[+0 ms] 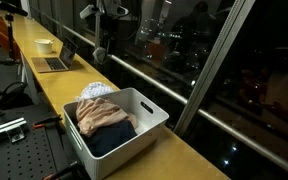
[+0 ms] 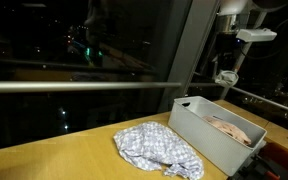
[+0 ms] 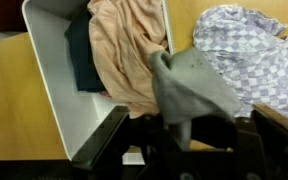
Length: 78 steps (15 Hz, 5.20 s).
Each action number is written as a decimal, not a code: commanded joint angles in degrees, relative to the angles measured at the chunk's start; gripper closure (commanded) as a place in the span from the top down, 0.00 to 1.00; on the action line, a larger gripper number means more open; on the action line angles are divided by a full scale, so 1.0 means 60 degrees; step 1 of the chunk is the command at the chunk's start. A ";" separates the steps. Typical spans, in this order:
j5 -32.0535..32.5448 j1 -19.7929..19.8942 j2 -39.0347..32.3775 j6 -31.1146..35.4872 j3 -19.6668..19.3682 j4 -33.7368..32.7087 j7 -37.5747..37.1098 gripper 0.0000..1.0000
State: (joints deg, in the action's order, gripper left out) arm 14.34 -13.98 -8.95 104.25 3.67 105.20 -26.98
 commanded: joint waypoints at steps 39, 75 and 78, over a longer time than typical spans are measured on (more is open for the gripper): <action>0.2990 -0.2708 -0.4674 0.1157 0.0778 -0.2727 -0.1372 1.00; 0.2868 -0.4076 -0.5139 0.5346 -0.1056 -0.0291 -0.2740 0.01; 0.2981 -0.4284 -0.4298 0.4882 -0.1050 0.0244 -0.3001 0.04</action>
State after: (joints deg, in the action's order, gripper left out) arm 31.32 -37.64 -41.41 136.31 -1.52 101.58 -43.00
